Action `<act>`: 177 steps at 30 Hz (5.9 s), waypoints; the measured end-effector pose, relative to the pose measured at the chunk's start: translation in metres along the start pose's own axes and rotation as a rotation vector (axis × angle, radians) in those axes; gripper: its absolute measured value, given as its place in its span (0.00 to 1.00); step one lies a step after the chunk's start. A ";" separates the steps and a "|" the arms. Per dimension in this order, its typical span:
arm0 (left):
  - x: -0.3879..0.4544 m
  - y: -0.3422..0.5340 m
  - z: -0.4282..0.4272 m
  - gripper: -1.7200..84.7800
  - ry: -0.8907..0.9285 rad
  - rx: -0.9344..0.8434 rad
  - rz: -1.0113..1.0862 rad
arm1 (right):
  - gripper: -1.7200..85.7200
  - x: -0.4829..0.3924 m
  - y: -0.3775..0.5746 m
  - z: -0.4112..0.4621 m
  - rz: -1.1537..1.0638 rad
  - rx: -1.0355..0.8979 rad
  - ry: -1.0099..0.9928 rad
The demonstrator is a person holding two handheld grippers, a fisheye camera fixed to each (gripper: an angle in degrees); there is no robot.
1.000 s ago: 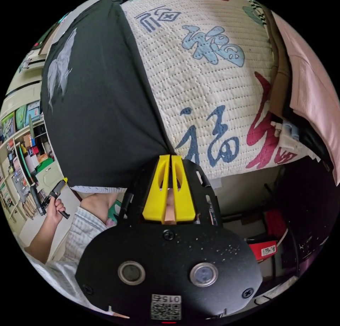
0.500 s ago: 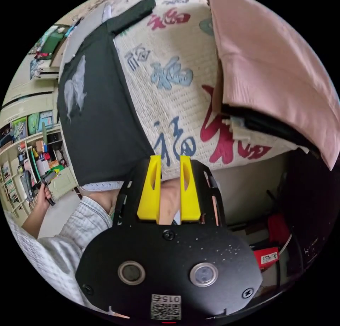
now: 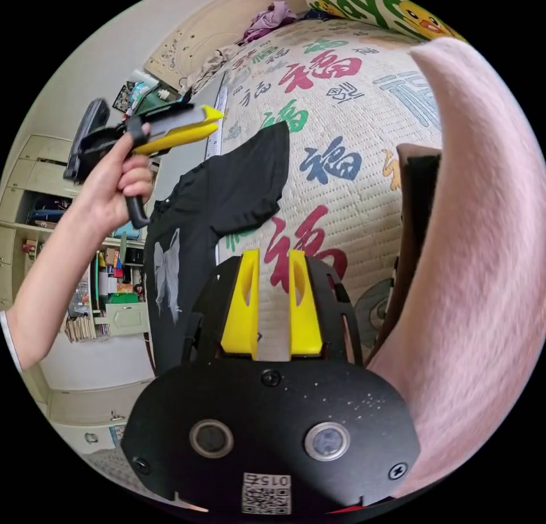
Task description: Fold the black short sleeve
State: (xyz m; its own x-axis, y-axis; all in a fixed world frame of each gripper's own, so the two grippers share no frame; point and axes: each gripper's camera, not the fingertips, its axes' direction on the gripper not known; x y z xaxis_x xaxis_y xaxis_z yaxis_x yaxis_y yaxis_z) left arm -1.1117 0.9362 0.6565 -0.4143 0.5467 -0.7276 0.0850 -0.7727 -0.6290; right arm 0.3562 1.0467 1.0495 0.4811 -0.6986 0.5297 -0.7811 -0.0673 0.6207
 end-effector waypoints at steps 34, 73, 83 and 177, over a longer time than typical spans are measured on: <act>-0.130 0.011 -0.013 0.02 -0.005 0.088 -0.270 | 0.04 0.003 -0.094 0.047 -0.164 -0.092 -0.159; -0.260 0.035 -0.025 0.05 -0.045 0.065 -0.214 | 0.03 0.046 -0.006 0.225 -0.508 -0.222 0.061; -0.255 0.009 -0.012 0.04 -0.051 0.066 -0.176 | 0.03 0.123 -0.010 0.266 -0.402 -0.195 0.076; -0.574 0.547 -0.206 0.02 0.296 0.685 -0.727 | 0.01 0.144 0.009 0.844 -0.914 -0.277 0.246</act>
State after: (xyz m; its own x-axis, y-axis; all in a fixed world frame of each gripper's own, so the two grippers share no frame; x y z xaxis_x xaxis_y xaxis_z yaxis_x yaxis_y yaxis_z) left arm -0.6409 0.2655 0.6738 0.0871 0.9395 -0.3313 -0.6669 -0.1920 -0.7199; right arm 0.0826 0.3442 0.6436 0.9473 -0.2904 -0.1355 0.0385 -0.3165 0.9478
